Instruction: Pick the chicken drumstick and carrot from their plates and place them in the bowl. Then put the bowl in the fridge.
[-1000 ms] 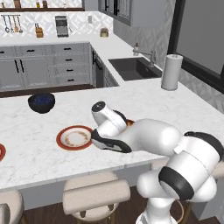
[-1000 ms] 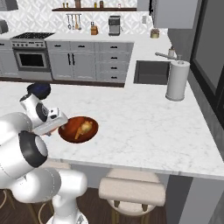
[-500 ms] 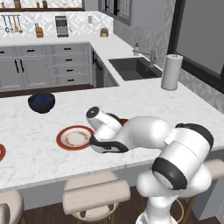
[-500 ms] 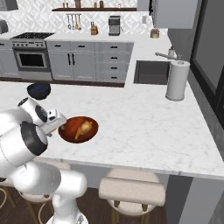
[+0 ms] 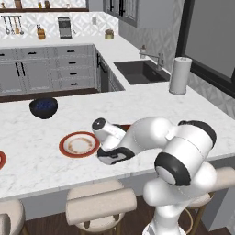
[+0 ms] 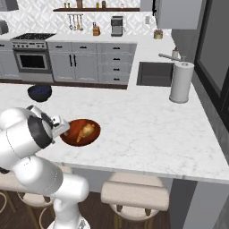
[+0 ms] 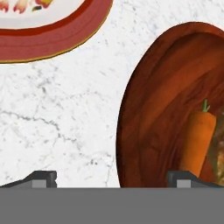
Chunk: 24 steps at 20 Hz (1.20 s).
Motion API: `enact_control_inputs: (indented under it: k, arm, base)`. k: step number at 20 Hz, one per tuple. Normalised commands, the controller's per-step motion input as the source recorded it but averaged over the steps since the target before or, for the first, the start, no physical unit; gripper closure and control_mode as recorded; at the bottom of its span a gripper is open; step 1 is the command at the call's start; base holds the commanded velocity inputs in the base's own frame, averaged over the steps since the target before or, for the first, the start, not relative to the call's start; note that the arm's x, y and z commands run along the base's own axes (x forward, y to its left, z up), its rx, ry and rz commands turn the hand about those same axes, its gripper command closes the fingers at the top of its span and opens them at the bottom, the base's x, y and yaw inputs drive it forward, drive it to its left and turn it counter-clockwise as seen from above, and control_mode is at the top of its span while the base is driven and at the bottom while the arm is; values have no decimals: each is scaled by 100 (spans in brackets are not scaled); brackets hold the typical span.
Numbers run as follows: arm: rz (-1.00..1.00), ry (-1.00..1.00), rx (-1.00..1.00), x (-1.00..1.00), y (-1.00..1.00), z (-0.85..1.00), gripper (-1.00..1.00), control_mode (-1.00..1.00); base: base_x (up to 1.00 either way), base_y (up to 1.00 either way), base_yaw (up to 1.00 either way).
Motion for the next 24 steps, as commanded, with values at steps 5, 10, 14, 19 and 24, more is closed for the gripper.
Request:
enact_control_inputs:
  k: [5, 10, 14, 19, 24]
  arm:
    - [3, 0, 0, 16, 0, -4, -100, -100]
    - [0, 0, 0, 15, -8, 0, -100, -100]
    - [0, 0, 0, 6, -10, -2, -100, -100]
    - [0, 0, 0, 6, -10, -5, 100, -100]
    - [0, 0, 0, 2, -7, -1, 100, -100]
  base:
    - [0, 0, 0]
    - [0, 0, 0]
    - [0, 0, 0]
    - [0, 0, 0]
    - [0, 0, 0]
